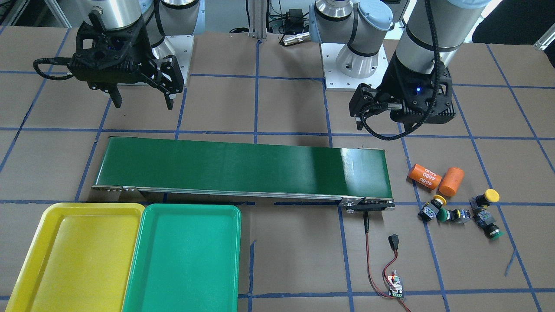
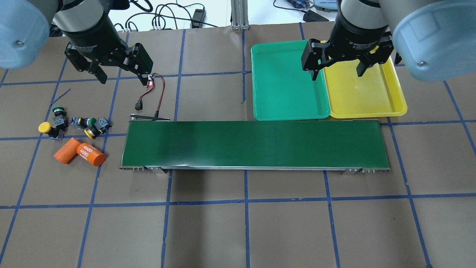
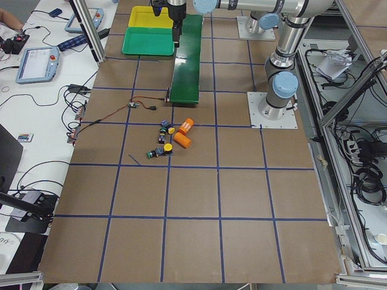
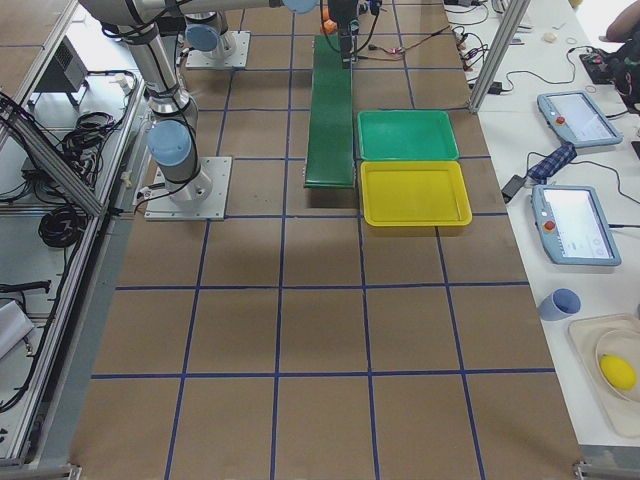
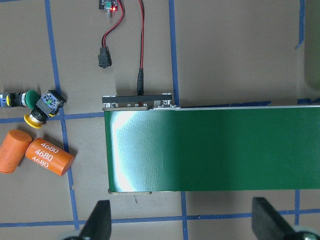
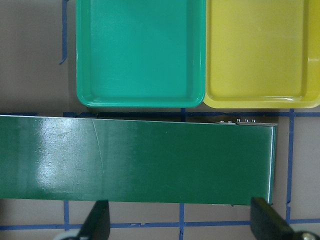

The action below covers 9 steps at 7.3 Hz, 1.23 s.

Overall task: Sort buttons by color to trays
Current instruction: 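Move the left gripper down over the orange cylinders in the pile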

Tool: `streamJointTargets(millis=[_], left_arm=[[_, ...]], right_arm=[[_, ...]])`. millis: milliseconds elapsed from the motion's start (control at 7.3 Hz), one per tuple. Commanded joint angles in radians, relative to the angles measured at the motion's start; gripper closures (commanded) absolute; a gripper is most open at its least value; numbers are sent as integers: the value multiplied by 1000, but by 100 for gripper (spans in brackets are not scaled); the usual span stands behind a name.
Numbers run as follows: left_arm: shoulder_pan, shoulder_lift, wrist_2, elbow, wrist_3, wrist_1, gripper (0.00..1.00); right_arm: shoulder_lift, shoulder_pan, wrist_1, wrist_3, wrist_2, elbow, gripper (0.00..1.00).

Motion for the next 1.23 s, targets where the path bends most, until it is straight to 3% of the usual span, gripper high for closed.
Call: streamJointTargets(millis=[0,411,685,822,1096], left_arm=[[-1,-20,-5,9,-13,-1,0],[41,-2,3,4,-82,-39,0],[208,-42,-3,-32,-67,-19,0],[315,-59,-6,-62,-70,26,0],[454,-126,-6,-166,-39,255,0]], right_arm=[[0,0,0,0,0,0,0],[0,0,0,0,0,0,0],[0,0,0,0,2,0,0],[0,0,0,2,2,0,0],[0,0,0,2,0,0,0]])
